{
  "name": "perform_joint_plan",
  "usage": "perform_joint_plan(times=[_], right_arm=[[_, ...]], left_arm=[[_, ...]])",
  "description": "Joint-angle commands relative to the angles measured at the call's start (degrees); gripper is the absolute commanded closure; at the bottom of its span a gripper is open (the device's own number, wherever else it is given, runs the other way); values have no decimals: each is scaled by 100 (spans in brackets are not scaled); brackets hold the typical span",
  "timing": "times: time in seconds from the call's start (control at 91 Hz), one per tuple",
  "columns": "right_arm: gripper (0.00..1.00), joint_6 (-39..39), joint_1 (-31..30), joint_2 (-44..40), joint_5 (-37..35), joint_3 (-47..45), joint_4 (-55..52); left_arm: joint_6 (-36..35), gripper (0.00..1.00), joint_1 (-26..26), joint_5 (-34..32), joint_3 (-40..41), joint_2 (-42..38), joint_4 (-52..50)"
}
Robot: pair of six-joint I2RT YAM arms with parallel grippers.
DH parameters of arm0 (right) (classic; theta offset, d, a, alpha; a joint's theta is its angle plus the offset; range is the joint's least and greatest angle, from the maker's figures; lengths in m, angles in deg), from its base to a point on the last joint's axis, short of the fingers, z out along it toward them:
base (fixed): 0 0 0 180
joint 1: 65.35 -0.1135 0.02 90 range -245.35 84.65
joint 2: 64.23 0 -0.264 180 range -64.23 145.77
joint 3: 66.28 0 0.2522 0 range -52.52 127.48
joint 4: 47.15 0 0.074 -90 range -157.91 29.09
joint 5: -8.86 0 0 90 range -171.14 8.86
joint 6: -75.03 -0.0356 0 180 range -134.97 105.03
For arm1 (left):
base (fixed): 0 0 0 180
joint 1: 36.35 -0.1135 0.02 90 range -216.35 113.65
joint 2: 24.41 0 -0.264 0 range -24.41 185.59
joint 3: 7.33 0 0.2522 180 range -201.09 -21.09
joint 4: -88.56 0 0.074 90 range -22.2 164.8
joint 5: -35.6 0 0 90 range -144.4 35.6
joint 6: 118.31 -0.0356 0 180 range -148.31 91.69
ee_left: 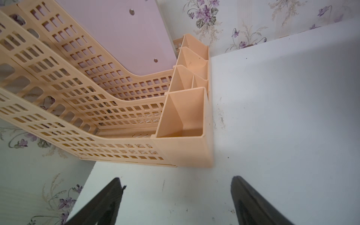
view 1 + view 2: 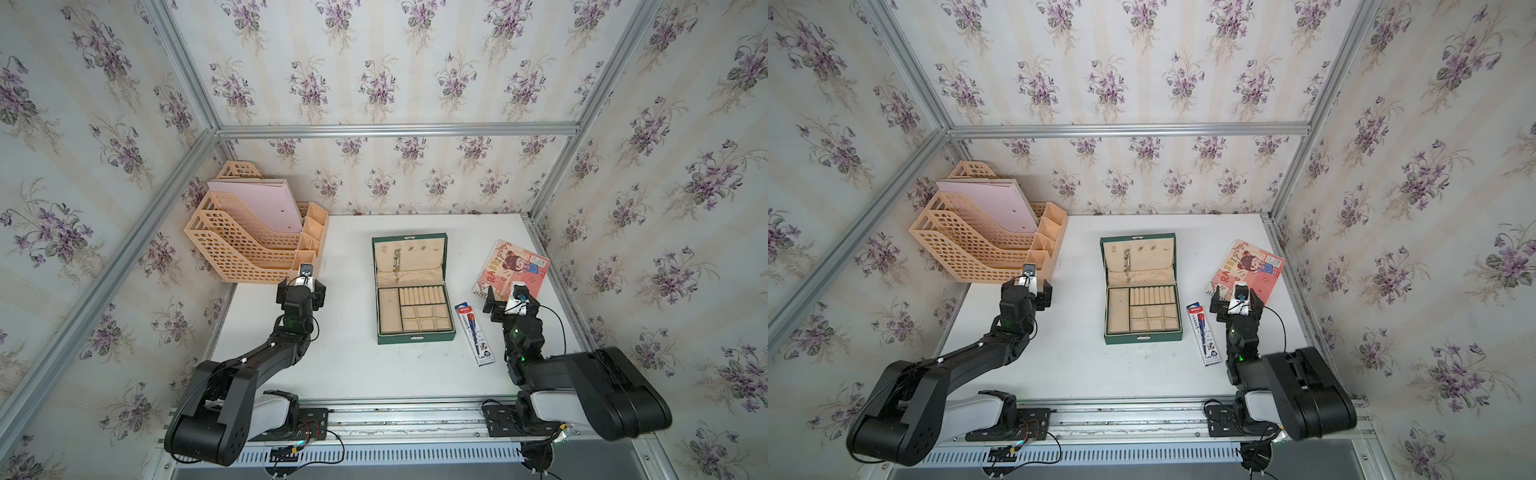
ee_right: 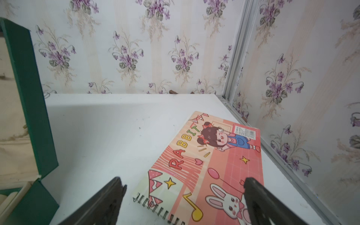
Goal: Put jewelry chain into jewelry box
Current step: Reset both arms
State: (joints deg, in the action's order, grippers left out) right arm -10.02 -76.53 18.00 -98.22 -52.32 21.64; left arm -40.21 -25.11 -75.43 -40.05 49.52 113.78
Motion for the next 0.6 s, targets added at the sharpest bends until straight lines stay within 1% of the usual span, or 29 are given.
perform_joint_plan(times=[0.0,0.044,0.099,0.165,0.22,0.275,0.308,0.363,0.462,0.495,0.549,0.593], right_arm=[[0,77,14,576,45,-301,2189],[0,120,12,701,189,-241,2197],[0,137,17,873,231,-165,2196],[0,105,22,990,78,-93,2189],[0,43,21,1043,-112,-28,2189],[0,0,36,1062,-259,52,2133],[0,-14,42,1027,-294,109,2014],[0,-83,54,898,-381,288,1514],[0,-307,198,753,-490,773,376],[0,-436,324,704,-382,890,74],[0,-659,594,674,13,1117,-409],[0,-766,677,622,178,1167,-660]], left_arm=[[220,10,-118,746,-28,327,921],[166,10,-137,851,-50,475,1008],[214,10,-156,769,18,760,1373],[407,10,-239,554,119,1051,1823],[558,10,-357,656,176,1093,1921],[552,10,-377,650,262,1231,2110],[583,10,-377,585,299,1378,2451],[433,10,-343,481,265,1702,2904],[670,10,-340,151,2,1567,2167],[653,10,-368,159,-55,1605,2102],[664,10,-377,172,-60,1624,2113],[668,9,-385,178,-67,1615,2085]])
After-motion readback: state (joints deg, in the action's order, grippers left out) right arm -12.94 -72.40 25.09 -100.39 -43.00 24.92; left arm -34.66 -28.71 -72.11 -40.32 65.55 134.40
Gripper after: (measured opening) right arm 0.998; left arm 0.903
